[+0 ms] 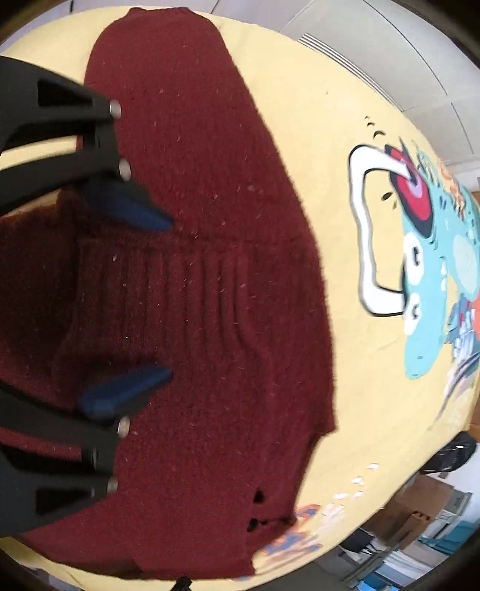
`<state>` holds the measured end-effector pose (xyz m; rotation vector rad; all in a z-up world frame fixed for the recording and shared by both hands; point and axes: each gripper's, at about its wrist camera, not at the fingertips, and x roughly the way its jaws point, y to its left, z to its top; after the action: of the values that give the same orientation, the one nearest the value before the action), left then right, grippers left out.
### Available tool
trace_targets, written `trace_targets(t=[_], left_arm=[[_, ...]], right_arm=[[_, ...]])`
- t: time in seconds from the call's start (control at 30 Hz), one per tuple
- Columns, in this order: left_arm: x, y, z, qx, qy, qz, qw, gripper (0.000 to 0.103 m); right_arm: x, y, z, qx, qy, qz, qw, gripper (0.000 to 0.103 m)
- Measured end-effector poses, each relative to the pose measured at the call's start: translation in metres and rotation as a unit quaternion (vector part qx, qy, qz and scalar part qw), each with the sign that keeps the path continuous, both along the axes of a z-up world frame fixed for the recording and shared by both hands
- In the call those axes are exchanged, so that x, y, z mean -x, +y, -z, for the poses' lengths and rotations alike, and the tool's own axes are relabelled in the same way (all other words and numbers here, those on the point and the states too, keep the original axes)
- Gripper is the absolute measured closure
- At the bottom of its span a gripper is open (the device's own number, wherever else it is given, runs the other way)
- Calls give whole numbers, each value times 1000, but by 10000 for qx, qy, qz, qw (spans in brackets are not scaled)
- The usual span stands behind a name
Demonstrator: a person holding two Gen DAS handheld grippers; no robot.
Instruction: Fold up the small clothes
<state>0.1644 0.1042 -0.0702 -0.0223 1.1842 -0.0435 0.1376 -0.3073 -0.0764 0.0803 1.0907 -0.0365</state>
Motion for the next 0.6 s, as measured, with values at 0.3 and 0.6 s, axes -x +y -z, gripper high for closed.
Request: trace_targets(t=[0.3, 0.6], left_arm=[[14, -40, -42, -110, -754, 440, 9961, 1], [24, -87, 0, -94, -479, 857, 9951, 1]], right_arm=[[17, 81, -27, 63, -604, -817, 9948, 0], [20, 139, 16, 165, -374, -1040, 9937, 0]])
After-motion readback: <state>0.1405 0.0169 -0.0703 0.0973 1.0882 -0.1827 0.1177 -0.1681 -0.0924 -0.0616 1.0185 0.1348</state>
